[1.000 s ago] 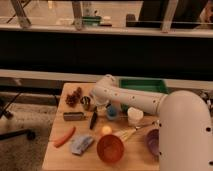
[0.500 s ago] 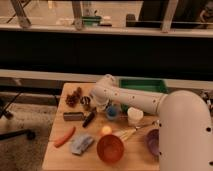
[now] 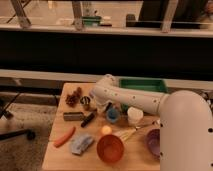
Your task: Place brush in purple bowl
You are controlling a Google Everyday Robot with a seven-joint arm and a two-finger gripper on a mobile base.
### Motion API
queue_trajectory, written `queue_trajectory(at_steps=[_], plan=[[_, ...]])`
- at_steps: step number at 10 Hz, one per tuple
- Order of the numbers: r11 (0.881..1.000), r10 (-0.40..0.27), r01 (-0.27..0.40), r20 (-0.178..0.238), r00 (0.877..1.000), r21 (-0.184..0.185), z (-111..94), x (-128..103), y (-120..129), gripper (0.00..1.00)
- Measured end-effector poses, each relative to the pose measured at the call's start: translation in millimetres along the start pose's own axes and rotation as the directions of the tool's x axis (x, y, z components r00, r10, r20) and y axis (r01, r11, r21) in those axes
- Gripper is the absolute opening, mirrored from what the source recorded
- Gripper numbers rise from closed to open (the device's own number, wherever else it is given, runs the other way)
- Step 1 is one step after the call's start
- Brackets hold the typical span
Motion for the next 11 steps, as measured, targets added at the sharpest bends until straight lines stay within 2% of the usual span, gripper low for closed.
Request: queue_trajectory(at_steps=[5,11], plan=[[1.0,-0.001,0.001,-0.002,1.0,0.012,-7,1,-3,0.18],[0.998,-0.012,0.011,0.012,1.0,0.068,-46,-1,-11,0.18]])
